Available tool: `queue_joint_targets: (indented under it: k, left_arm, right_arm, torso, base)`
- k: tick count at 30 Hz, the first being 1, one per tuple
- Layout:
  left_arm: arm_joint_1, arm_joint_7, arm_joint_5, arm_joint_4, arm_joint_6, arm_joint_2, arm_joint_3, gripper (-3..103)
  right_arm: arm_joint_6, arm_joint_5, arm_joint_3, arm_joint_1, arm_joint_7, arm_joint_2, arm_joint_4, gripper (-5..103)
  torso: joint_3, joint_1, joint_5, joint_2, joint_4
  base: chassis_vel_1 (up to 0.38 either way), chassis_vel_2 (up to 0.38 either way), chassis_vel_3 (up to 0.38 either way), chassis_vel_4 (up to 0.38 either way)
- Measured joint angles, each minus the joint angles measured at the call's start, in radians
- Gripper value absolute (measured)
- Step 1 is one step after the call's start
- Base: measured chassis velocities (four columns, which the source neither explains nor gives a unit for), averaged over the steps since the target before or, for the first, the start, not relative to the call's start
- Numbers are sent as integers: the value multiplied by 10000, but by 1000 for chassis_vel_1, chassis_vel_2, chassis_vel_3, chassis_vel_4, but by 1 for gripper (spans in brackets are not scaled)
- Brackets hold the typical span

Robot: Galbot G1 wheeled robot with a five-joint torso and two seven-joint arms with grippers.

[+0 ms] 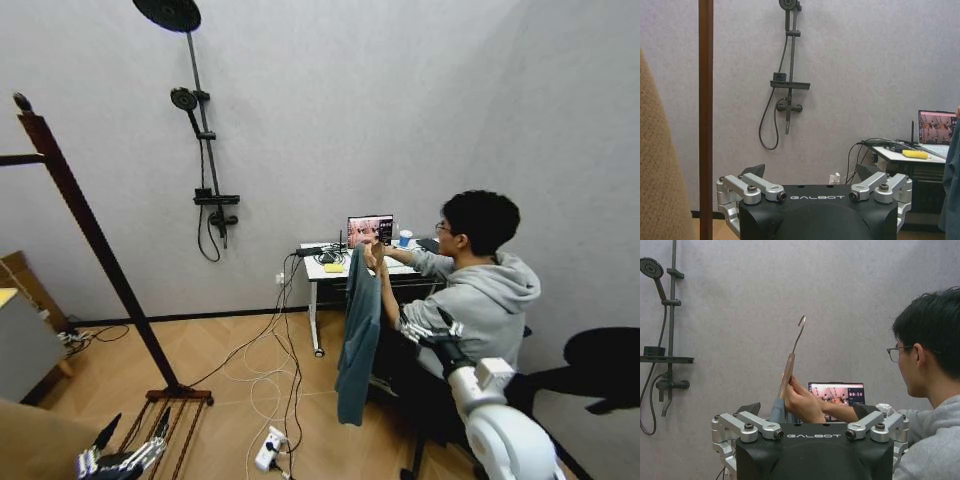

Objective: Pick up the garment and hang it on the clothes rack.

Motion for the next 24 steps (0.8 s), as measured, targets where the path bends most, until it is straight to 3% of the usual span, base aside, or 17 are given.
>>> queue_joint_targets:
  k: [4,11,17,24]
  left_arm:
    - [0,2,0,0,0,0,0,100]
    - [0,0,0,0,0,0,0,100]
    - [0,0,0,0,0,0,0,100]
    - [0,0,0,0,0,0,0,100]
  right_arm:
    - [-63,415,-260,1068,145,-546,-1157,100]
    - [104,829,-1015,2607,9,-851,-2860,100]
    - [166,883,-1326,2686,-40,-871,-2608,100]
    - [-477,742,-1247,2304,91,-934,-1510,100]
  torso:
    - [0,-1,4,1,-2]
    - [3,9,3,-4,0]
    - [3,9,2,-4,1]
    - [2,6,0,-3,-3]
  base:
    - [46,-65,-36,52]
    - [4,-7,-6,2]
    - [0,0,0,0]
    - [0,0,0,0]
